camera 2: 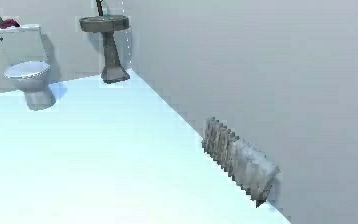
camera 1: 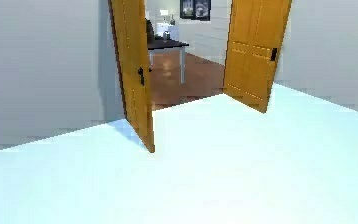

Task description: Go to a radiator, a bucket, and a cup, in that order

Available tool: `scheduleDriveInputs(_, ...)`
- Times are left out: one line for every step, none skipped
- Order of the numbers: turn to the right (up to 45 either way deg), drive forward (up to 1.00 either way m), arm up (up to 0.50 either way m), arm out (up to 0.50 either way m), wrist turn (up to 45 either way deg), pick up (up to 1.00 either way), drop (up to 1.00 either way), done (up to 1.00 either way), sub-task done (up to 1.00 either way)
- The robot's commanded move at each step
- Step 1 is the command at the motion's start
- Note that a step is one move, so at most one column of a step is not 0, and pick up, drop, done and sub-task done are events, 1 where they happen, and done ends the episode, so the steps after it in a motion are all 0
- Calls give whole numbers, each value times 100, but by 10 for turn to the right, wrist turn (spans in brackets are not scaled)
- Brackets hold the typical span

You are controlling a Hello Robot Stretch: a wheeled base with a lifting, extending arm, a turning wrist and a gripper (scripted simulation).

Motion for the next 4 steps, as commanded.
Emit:
scheduleDriveInputs(450,0,0,0,0,0,0,0,0)
scheduleDriveInputs(450,0,0,0,0,0,0,0,0)
scheduleDriveInputs(330,0,0,0,0,0,0,0,0)
scheduleDriveInputs(0,30,0,0,0,0,0,0,0)
